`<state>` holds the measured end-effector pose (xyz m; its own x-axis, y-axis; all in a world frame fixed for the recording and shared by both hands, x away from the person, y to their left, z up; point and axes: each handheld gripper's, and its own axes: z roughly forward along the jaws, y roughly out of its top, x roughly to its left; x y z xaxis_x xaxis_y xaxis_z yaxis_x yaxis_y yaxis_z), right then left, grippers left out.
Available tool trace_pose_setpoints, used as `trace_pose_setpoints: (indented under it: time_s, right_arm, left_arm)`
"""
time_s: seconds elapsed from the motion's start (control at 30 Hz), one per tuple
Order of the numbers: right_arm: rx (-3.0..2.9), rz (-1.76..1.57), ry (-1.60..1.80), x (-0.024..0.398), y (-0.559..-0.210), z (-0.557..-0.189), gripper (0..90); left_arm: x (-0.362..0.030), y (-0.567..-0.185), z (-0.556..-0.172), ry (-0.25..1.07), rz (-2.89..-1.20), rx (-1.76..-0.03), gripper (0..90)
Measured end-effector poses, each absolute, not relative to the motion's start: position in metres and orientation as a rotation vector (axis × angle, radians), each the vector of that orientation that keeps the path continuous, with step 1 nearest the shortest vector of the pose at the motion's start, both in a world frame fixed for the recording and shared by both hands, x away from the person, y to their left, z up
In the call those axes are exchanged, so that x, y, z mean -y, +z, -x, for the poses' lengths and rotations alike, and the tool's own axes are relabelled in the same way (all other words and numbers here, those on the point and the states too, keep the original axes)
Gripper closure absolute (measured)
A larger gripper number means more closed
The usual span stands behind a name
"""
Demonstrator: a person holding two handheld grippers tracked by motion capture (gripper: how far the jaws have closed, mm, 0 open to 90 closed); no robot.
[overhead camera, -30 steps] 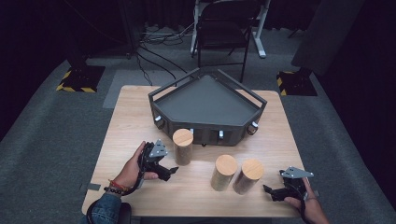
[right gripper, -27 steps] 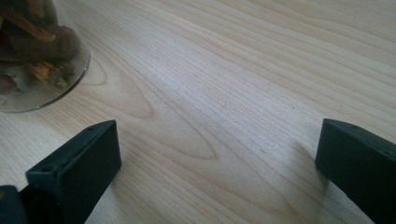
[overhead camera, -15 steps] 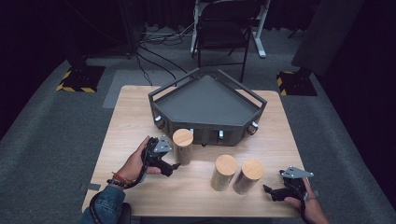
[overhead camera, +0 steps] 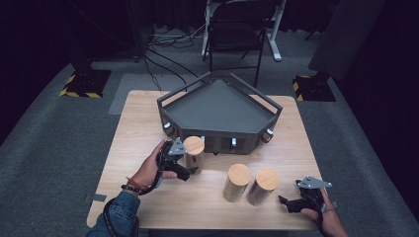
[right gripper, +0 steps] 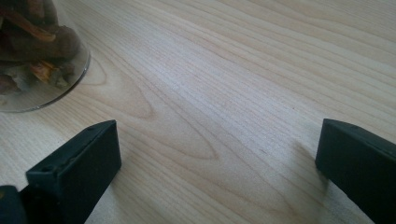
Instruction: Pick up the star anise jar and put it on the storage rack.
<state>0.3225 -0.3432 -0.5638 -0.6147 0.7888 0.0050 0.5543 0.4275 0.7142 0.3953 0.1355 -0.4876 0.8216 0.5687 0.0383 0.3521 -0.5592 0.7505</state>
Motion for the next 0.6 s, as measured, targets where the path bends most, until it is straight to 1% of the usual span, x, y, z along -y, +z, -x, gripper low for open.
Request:
trace_pose_setpoints:
  time_s: [0.47,0.5,0.53,0.6]
  right_arm:
    - [-2.355,-1.153,0.993,0.343,-0.564,-0.323,0.0]
    - [-2.355,-1.153,0.993,0.343,-0.564,-0.323,0.0]
    - [-2.355,-1.153,0.993,0.343,-0.564,-0.323,0.0]
    - [-2.355,-1.153,0.993,0.343,-0.564,-0.323,0.0]
  left_arm:
    - [-0.127,-0.488,-0.401,0.361,-2.193,-0.687,7.8]
    - [-0.126,-0.489,-0.402,0.350,-2.185,-0.689,10.0]
    - [-0.124,-0.490,-0.403,0.361,-2.193,-0.681,14.1]
    - [-0.123,-0.491,-0.403,0.350,-2.187,-0.679,16.3]
